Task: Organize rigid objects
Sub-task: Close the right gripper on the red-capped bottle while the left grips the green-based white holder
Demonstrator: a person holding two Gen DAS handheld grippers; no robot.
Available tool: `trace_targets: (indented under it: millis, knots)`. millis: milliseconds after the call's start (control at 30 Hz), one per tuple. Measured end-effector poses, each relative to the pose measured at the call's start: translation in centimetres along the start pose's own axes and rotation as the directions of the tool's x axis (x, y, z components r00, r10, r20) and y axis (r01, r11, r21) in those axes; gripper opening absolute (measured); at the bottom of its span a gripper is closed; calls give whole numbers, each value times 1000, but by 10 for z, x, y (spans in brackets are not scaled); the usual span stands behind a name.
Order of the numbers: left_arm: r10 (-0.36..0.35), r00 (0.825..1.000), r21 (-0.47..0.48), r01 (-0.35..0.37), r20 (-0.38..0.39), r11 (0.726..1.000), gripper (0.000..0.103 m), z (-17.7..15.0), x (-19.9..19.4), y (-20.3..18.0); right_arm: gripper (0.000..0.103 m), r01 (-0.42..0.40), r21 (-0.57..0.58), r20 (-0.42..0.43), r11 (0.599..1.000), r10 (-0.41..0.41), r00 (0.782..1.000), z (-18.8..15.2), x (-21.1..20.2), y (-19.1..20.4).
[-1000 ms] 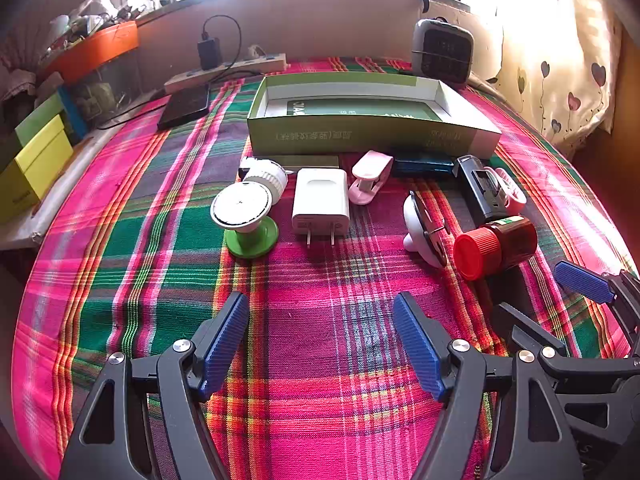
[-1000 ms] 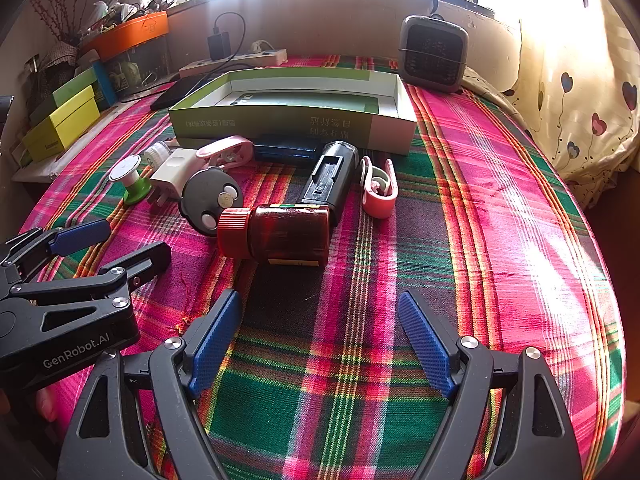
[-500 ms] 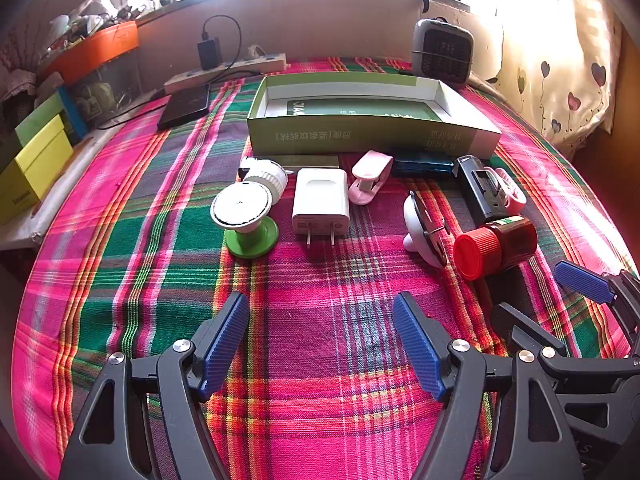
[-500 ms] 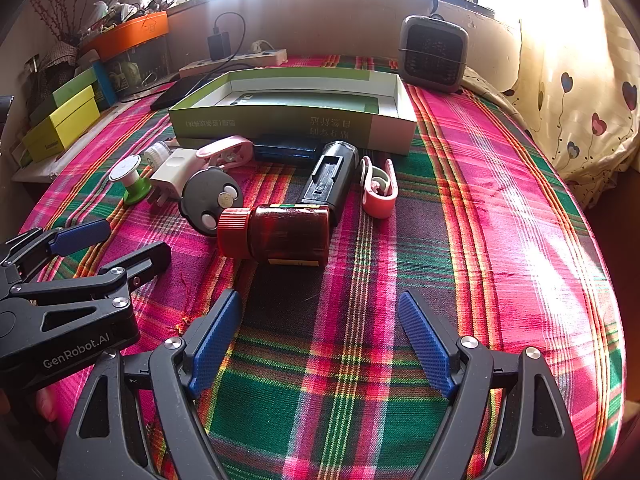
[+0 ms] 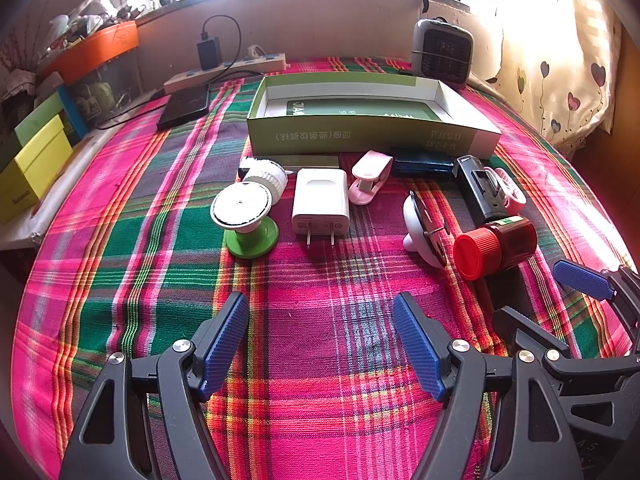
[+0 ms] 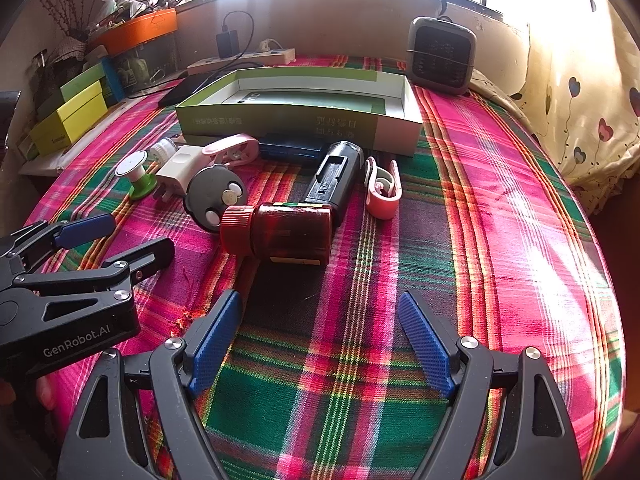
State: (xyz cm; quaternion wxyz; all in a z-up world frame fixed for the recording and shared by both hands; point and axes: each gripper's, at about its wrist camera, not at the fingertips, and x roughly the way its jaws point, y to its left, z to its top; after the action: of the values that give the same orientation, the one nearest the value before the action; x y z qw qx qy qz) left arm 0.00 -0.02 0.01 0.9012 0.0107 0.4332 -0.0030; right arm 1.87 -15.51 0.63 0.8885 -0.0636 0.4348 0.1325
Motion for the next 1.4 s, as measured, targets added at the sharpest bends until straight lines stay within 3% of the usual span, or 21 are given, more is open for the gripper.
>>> trace_targets:
  millis: [167, 333, 533, 933, 1000, 1033, 1200, 1400]
  knots:
    - [-35, 999, 32, 35, -1, 999, 74, 1, 4, 7, 81, -42, -25, 7, 999, 43, 999, 3, -5, -8]
    - [-92, 996, 13, 92, -1, 996, 74, 5, 1, 19, 81, -59, -141, 55, 988, 67, 996, 14, -10, -6]
    - [-90, 996, -39, 90, -4, 995, 74, 9, 2, 38, 81, -183, -213, 73, 960, 203, 976, 34, -6, -7]
    - [-106, 994, -118, 107, 16, 987, 74, 21, 6, 68, 81, -343, -259, -35, 903, 346, 938, 31, 5, 2]
    - [-105, 994, -116, 106, 12, 988, 74, 24, 9, 67, 81, -386, -265, -55, 884, 385, 921, 27, 2, 4]
    - [-103, 995, -113, 104, 13, 988, 74, 25, 11, 67, 81, -393, -269, -55, 879, 393, 918, 26, 1, 5]
    - [-108, 994, -117, 109, 10, 987, 74, 31, 17, 66, 81, -317, -235, 9, 919, 328, 944, 36, 0, -7]
    - [-107, 994, -123, 107, 6, 987, 74, 33, 21, 69, 81, -352, -296, -32, 888, 359, 933, 46, 11, 1]
